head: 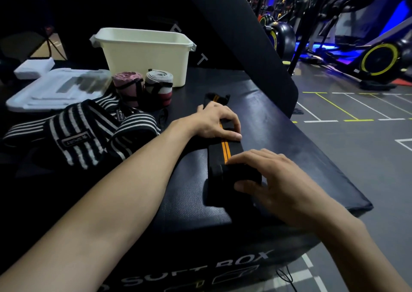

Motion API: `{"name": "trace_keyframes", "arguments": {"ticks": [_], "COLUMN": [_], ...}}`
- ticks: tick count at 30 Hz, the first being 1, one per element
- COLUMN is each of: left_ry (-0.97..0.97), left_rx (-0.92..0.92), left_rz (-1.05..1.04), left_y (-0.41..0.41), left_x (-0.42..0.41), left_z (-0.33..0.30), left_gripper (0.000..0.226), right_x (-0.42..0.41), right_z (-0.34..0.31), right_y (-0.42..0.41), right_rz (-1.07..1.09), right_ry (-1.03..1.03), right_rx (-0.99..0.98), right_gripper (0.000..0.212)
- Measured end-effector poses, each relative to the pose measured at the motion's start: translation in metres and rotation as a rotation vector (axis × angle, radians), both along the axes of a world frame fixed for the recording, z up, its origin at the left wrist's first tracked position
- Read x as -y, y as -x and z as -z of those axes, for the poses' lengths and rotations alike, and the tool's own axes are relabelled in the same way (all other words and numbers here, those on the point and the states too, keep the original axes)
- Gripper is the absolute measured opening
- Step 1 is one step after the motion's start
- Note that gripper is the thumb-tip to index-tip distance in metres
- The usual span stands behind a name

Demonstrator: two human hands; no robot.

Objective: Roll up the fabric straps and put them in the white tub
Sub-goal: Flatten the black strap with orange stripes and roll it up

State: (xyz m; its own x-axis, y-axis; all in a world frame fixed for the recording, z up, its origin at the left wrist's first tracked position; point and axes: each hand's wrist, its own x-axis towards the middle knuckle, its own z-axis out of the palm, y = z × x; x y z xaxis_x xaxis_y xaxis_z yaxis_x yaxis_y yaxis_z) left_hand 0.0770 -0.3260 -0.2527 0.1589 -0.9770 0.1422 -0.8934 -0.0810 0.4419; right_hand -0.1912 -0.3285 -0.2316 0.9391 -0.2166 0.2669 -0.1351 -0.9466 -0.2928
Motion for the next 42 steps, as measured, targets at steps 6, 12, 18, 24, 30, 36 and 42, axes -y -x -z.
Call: {"name": "trace_keyframes", "arguments": {"ticks": [6,12,18,24,30,36,42], "left_ry": [0.173,0.262,0.214,0.147,0.174,0.199,0.207], "left_rx": [0.139,0.196,0.131,0.086,0.119,0.156,0.098], "left_rz": [-0.099,-0.165,-0.115,-0.075,-0.135,-0.201,-0.178], "left_y": [0.0,0.002,0.002,-0.005,-0.008,-0.008,-0.011], "left_x": [0.002,0.001,0.002,-0.005,-0.005,-0.001,-0.001], "left_z": [0.002,-0.001,-0.005,-0.009,-0.006,-0.004,-0.004], "left_gripper": [0.05,0.053,0.044,0.034,0.023,0.02,0.025], "right_x": [-0.004,-0.012,-0.017,-0.021,-0.021,-0.014,-0.011], "right_z": [-0.001,0.006,0.012,0.013,0.013,0.015,0.011], "right_y": [-0.01,-0.02,-0.028,-0.027,-0.021,-0.02,-0.018], "right_rz": [0.075,0.194,0.237,0.228,0.209,0.181,0.147], "right_ry": [0.019,0.076,0.095,0.138,0.238,0.232,0.324], "right_rx": [-0.101,-0.122,0.031,0.236,0.194,0.062,0.09], "right_gripper": [0.03,0.047,0.05,0.018,0.026,0.06,0.051]}}
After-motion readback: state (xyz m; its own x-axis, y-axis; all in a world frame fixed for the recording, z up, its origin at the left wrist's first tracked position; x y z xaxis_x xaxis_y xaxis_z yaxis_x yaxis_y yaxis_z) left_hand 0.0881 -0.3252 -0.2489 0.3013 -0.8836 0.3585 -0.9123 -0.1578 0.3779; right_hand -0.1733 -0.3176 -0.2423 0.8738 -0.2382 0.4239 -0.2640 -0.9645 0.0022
